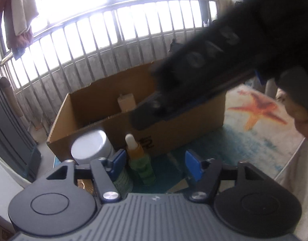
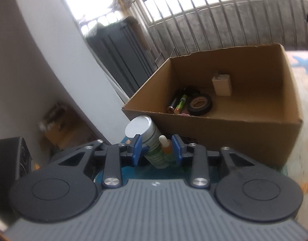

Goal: Organize rigid objects
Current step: 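Move the right gripper to the green dropper bottle and close on it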

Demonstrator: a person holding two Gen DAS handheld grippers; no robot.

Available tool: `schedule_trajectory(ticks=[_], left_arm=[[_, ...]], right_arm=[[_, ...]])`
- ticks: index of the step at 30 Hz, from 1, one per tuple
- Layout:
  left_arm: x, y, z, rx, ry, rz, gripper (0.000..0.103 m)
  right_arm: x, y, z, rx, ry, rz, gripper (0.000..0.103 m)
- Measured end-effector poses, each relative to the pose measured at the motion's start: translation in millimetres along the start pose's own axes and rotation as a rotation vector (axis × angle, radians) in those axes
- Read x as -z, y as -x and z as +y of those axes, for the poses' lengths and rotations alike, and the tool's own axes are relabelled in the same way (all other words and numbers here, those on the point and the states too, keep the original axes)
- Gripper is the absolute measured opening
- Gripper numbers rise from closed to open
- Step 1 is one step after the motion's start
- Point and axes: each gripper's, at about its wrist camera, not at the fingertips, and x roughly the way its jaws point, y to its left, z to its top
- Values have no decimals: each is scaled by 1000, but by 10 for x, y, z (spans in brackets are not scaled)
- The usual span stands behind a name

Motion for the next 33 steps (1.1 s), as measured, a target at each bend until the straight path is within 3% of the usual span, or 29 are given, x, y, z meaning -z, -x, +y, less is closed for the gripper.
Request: schedule_trajectory(ticks=[7,15,23,33], left_arm=[[74,-109,43,-3,33,15,56],[117,-146,68,-2,25,19,54],[136,-165,46,-38,6,13,54],[145,-359,36,-72,10,71,54]], right_arm=[[-75,-247,83,28,120,53,23],[-85,-441,10,43,141,86,8],[-52,-373,-118,53,113,74,7],[65,-187,-266,40,40,58,7]])
